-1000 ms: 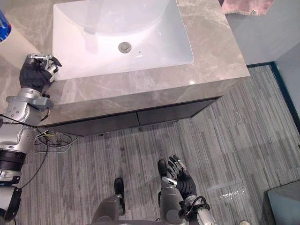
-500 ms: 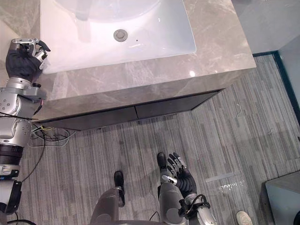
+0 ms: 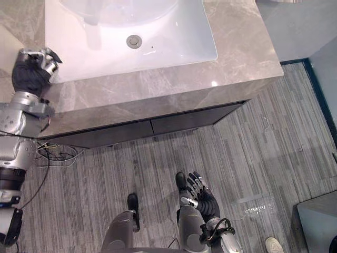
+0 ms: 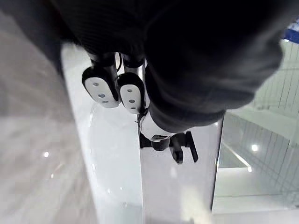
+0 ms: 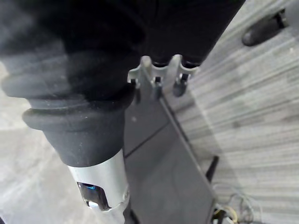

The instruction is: Organize washtable

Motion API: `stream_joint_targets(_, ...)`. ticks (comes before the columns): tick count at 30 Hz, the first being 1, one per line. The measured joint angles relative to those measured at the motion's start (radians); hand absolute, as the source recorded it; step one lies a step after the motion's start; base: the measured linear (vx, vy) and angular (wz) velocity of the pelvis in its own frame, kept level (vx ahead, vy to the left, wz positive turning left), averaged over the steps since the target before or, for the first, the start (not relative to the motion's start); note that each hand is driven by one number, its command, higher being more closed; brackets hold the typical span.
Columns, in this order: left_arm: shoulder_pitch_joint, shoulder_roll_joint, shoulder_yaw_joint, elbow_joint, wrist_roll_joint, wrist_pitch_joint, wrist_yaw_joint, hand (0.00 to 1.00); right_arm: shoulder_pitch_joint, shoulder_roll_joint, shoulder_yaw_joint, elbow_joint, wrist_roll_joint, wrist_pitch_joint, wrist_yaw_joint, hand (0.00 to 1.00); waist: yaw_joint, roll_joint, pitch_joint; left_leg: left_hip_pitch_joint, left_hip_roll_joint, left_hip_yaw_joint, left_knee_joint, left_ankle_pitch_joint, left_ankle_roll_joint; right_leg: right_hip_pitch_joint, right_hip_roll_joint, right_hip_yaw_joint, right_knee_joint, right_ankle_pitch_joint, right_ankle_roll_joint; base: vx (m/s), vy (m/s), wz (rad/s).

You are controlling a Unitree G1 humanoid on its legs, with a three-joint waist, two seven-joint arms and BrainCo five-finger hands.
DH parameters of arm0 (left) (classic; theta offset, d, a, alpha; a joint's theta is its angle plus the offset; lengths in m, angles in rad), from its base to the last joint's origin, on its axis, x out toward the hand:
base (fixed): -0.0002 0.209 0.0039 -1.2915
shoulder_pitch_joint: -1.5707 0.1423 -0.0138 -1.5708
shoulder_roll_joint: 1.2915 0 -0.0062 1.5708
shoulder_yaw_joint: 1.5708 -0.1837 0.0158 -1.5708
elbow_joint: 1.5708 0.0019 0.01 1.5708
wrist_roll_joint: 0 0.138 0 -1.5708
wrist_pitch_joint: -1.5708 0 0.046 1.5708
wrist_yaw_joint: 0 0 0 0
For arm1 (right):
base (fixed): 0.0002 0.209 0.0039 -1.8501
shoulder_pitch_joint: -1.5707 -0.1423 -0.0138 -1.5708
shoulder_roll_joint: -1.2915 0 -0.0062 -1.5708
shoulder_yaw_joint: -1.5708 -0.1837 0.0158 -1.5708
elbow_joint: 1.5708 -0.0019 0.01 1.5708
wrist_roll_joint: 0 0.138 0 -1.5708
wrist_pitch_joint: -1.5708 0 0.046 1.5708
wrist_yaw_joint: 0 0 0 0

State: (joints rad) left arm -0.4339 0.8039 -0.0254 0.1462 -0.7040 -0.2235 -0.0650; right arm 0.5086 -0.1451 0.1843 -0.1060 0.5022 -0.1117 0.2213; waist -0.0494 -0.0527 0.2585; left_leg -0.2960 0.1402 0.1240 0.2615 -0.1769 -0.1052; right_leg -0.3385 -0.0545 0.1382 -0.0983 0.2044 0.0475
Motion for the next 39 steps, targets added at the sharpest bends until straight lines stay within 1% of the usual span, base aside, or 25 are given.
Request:
stream_joint_targets(2, 0.058, 0.007, -0.004, -0.056, -0.015, 0.0, -0.024, 1.0, -0.002, 0.0, 0.0, 0.0, 0.0, 0.0, 0.0, 0.0, 0.005, 0.001, -0.001, 0.015, -0.001, 0.005, -0.006, 0.0, 0.0, 0.01, 0.0, 0.002, 0.0, -0.001, 0.001, -0.01, -0.01, -0.06)
stream_joint_targets(6, 0.155, 0.037, -0.005, -0.101, -0.054, 0.003, -0.076, 1.0, -0.011, -0.003, -0.002, 0.001, 0.0, 0.0, 0.002, 0.0, 0.005, 0.005, -0.017, 0.036, -0.001, 0.004, -0.018, 0.001, 0.0, 0.026, 0.0, 0.001, 0.0, -0.004, 0.003, 0.0, -0.003, -0.01)
stream_joint_targets(8, 0.205, 0.038, -0.004, -0.1, -0.073, 0.008, -0.096, 1.0, -0.011, -0.006, -0.005, 0.005, 0.0, 0.0, 0.002, 0.0, 0.008, 0.015, -0.042, 0.043, -0.002, 0.003, -0.02, 0.001, 0.0, 0.033, 0.0, 0.0, 0.0, -0.005, 0.005, 0.0, 0.0, 0.0)
stream_joint_targets(9, 0.215, 0.038, -0.004, -0.098, -0.074, 0.01, -0.101, 1.0, -0.011, -0.006, -0.005, 0.006, 0.0, 0.0, 0.002, 0.0, 0.008, 0.017, -0.046, 0.049, -0.002, 0.002, -0.021, 0.001, 0.0, 0.039, 0.0, -0.001, 0.0, -0.006, 0.007, 0.0, 0.0, 0.0)
stream_joint_targets(11, 0.248, 0.038, -0.007, -0.08, -0.074, 0.023, -0.109, 1.0, -0.012, -0.015, -0.006, 0.019, 0.0, -0.001, 0.003, 0.0, 0.008, 0.025, -0.077, 0.06, -0.002, 0.002, -0.032, 0.002, 0.0, 0.048, -0.001, -0.002, 0.0, -0.008, 0.01, 0.0, 0.0, 0.0)
stream_joint_targets(12, 0.248, 0.037, -0.007, -0.067, -0.074, 0.023, -0.109, 1.0, -0.013, -0.016, -0.007, 0.025, 0.0, -0.001, 0.003, 0.0, 0.007, 0.025, -0.077, 0.066, -0.003, 0.001, -0.036, 0.004, 0.0, 0.053, -0.002, -0.003, 0.0, -0.009, 0.01, -0.02, -0.004, 0.07)
stream_joint_targets(15, 0.246, 0.032, -0.003, -0.011, -0.073, 0.021, -0.098, 1.0, -0.011, -0.019, -0.009, 0.06, 0.0, 0.0, 0.003, 0.0, 0.005, 0.026, -0.1, 0.064, -0.004, -0.011, -0.044, 0.009, -0.001, 0.056, -0.004, -0.016, 0.0, -0.01, 0.012, -0.03, -0.014, 0.13)
stream_joint_targets(17, 0.233, 0.017, 0.005, 0.027, -0.07, 0.021, -0.079, 1.0, -0.01, -0.019, -0.01, 0.062, 0.0, 0.0, 0.003, 0.0, 0.005, 0.027, -0.11, 0.065, -0.006, -0.017, -0.057, 0.02, -0.002, 0.056, -0.007, -0.025, 0.0, -0.01, 0.013, -0.02, -0.023, 0.13)
stream_joint_targets(19, 0.212, -0.019, 0.043, 0.085, -0.066, 0.021, -0.049, 1.0, -0.009, -0.019, -0.011, 0.062, 0.0, 0.001, 0.003, 0.0, 0.005, 0.027, -0.121, 0.067, -0.008, -0.024, -0.072, 0.031, -0.004, 0.055, -0.007, -0.031, 0.0, -0.01, 0.012, -0.02, -0.023, 0.1)
stream_joint_targets(22, 0.174, -0.04, 0.077, 0.15, -0.058, 0.023, -0.016, 1.0, -0.009, -0.019, -0.024, 0.062, 0.0, 0.003, 0.003, 0.0, 0.005, 0.027, -0.122, 0.066, -0.008, -0.028, -0.073, 0.033, -0.005, 0.055, -0.007, -0.033, 0.0, -0.01, 0.012, -0.01, -0.005, 0.02)
stream_joint_targets(24, 0.15, -0.047, 0.082, 0.177, -0.048, 0.023, 0.001, 1.0, -0.009, -0.019, -0.029, 0.062, 0.0, 0.004, 0.003, 0.0, 0.005, 0.027, -0.122, 0.065, -0.008, -0.029, -0.073, 0.034, -0.005, 0.054, -0.007, -0.034, 0.0, -0.01, 0.012, 0.0, 0.0, 0.0)
stream_joint_targets(27, 0.121, -0.055, 0.082, 0.19, -0.04, 0.025, 0.016, 1.0, -0.008, -0.018, -0.03, 0.062, 0.0, 0.004, 0.003, 0.0, 0.004, 0.027, -0.122, 0.062, -0.008, -0.031, -0.073, 0.034, -0.005, 0.052, -0.008, -0.036, 0.0, -0.01, 0.012, 0.0, 0.0, 0.0)
stream_joint_targets(30, 0.089, -0.084, 0.088, 0.2, -0.03, 0.023, 0.027, 1.0, -0.009, -0.017, -0.03, 0.059, 0.0, 0.004, 0.003, 0.0, 0.006, 0.026, -0.123, 0.056, -0.009, -0.031, -0.071, 0.034, -0.005, 0.046, -0.008, -0.036, 0.0, -0.01, 0.013, 0.0, 0.0, 0.0)
stream_joint_targets(35, 0.048, -0.096, 0.098, 0.2, -0.03, 0.02, 0.045, 1.0, -0.009, -0.017, -0.031, 0.046, 0.0, 0.005, 0.003, 0.0, 0.001, 0.025, -0.122, 0.031, -0.013, -0.032, -0.07, 0.042, -0.005, 0.019, -0.012, -0.035, 0.0, -0.006, 0.016, 0.0, 0.0, 0.0)
stream_joint_targets(39, 0.025, -0.106, 0.096, 0.201, -0.029, 0.02, 0.046, 1.0, -0.009, -0.017, -0.03, 0.042, 0.0, 0.005, 0.002, 0.0, 0.003, 0.017, -0.117, 0.028, -0.014, -0.03, -0.068, 0.041, -0.005, 0.016, -0.012, -0.033, 0.0, -0.005, 0.018, -0.01, -0.001, -0.01)
